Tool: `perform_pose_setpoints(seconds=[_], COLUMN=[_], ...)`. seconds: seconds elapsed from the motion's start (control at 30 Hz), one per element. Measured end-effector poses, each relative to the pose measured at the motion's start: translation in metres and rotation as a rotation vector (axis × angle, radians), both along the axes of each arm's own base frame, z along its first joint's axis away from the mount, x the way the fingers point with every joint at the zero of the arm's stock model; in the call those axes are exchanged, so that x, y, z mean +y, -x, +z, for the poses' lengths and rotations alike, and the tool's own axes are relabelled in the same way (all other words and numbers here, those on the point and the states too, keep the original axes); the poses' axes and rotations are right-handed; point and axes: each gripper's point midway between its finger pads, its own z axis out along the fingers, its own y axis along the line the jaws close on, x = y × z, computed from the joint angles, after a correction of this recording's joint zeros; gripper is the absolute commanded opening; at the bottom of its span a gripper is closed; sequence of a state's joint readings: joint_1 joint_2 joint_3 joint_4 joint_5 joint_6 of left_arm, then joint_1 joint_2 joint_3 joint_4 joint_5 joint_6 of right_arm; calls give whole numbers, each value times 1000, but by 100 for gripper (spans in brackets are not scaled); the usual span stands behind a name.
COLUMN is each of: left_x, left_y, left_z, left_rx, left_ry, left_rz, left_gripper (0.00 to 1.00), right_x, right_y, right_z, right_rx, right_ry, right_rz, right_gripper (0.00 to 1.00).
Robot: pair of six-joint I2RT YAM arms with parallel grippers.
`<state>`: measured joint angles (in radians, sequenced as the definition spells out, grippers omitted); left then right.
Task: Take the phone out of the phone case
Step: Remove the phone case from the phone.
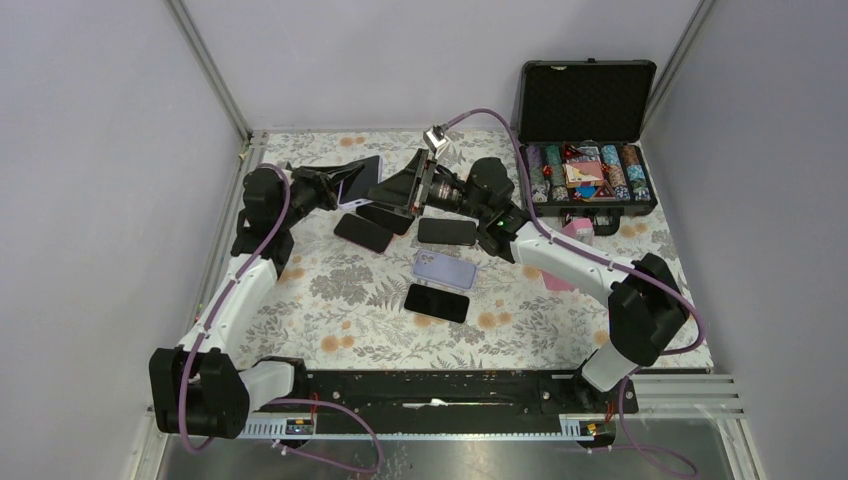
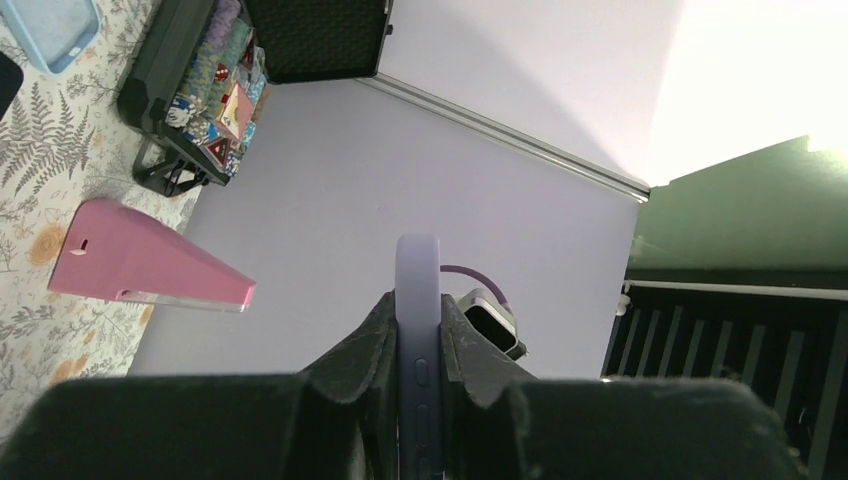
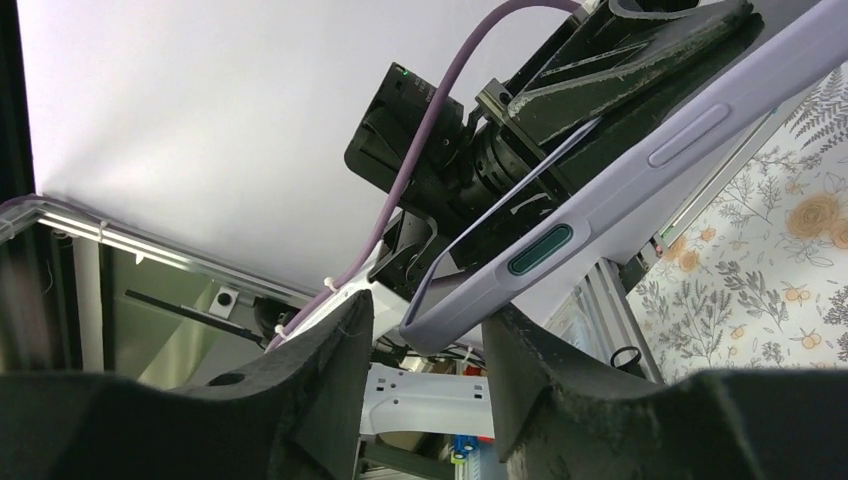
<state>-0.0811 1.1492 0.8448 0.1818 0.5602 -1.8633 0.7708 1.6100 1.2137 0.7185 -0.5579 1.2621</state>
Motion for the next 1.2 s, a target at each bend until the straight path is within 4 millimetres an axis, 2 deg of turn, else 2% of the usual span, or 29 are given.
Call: perform_pose_setpoints(seconds=[0.13,0.4,0.53,1.0,1.2], left_x=[0,5,4,-5,-7], left_y=[0,-2,0,16,18], left_z=[-3,-3,0,4,4], left_rx=[27,30,33,76,109], left_ry=[8,10,24,105,143], left_rz=[2,22,16,-31,-38], left_gripper=[0,0,0,0,0], right_x=[0,0,0,-6,-7], right_y=[0,-1,1,11,11], right_z=[-6,-12,-12,3,7], right_rx=[-12,-17,-52,-334,-371], right_ry=[8,12,1,-7,-22], right_rz=[-5,-19,-22,-48,-53], right_gripper=[28,4,0,0,0])
